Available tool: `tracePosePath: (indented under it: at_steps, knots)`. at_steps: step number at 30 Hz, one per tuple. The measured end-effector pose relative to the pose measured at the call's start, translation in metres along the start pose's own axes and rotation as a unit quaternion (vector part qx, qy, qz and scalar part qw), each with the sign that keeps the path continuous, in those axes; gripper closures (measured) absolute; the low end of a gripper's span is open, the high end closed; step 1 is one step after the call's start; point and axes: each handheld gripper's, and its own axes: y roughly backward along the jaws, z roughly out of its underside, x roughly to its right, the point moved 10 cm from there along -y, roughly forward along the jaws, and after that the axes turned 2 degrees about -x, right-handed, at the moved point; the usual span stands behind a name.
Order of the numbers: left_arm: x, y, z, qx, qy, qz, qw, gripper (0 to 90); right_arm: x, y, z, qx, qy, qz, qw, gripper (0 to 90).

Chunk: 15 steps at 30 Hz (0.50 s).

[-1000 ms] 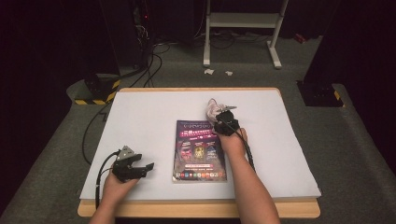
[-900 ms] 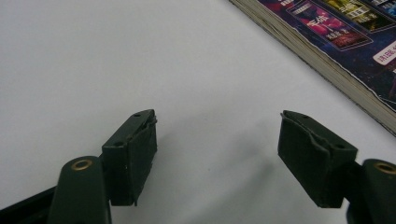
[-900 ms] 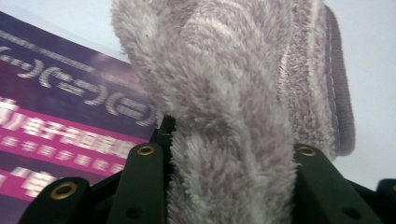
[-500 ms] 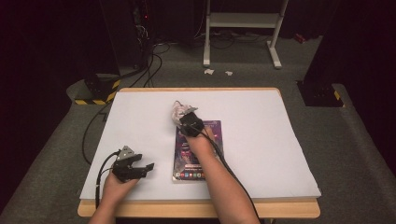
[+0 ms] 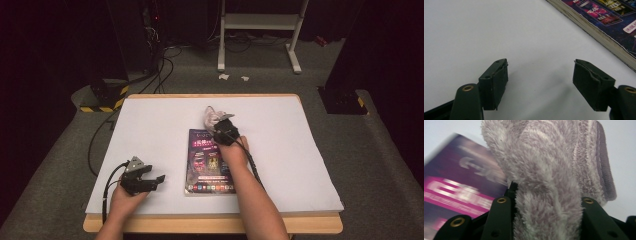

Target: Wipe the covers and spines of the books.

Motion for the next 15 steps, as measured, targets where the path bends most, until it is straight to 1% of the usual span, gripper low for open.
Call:
tracePosePath:
  at_steps: [1,3,4,5,6,7,8,9,10,13,14,15]
  knots:
    - [0.000,0.000,0.000,0.000,-0.001,0.000,1.0000,28.4,0.000,0.000,0.000,0.000,0.000,0.000,1.0000,62.5]
    - [0.000,0.000,0.000,-0.001,-0.002,0.000,1.0000,28.5,0.018,0.005,0.008,-0.001,-0.010,0.012,0.9999,62.5]
    - [0.000,0.000,0.000,-0.001,-0.001,-0.001,1.0000,28.4,0.033,0.010,0.016,-0.001,-0.021,0.018,0.9996,62.5]
    - [0.000,0.000,0.000,-0.001,-0.001,-0.001,1.0000,28.4,0.033,0.010,0.016,-0.001,-0.021,0.018,0.9996,62.5]
    - [0.000,0.000,0.000,-0.001,-0.002,-0.002,1.0000,28.4,0.038,0.012,0.019,0.001,-0.024,0.019,0.9995,62.5]
    - [0.000,0.000,0.000,0.000,-0.002,-0.003,1.0000,28.5,0.046,0.015,0.023,0.003,-0.035,0.020,0.9992,62.4]
    - [0.000,0.000,0.000,-0.001,-0.004,-0.004,1.0000,28.5,0.046,0.015,0.023,0.003,-0.035,0.020,0.9992,62.4]
    - [0.000,0.000,0.000,-0.001,-0.005,-0.005,1.0000,28.5,0.048,0.015,0.025,0.004,-0.041,0.020,0.9990,62.5]
    - [0.000,0.000,0.000,-0.002,-0.006,-0.005,1.0000,28.6,0.048,0.015,0.026,0.008,-0.039,0.021,0.9990,62.5]
    - [0.000,0.000,0.000,-0.001,-0.005,-0.005,1.0000,28.6,0.047,0.015,0.026,0.008,-0.038,0.024,0.9990,62.5]
    - [0.000,0.000,0.000,-0.002,-0.005,-0.004,1.0000,28.6,0.047,0.016,0.025,0.007,-0.043,0.021,0.9988,62.2]
    - [0.000,0.000,0.000,-0.002,-0.005,-0.004,1.0000,28.6,0.047,0.017,0.024,0.008,-0.043,0.019,0.9989,62.0]
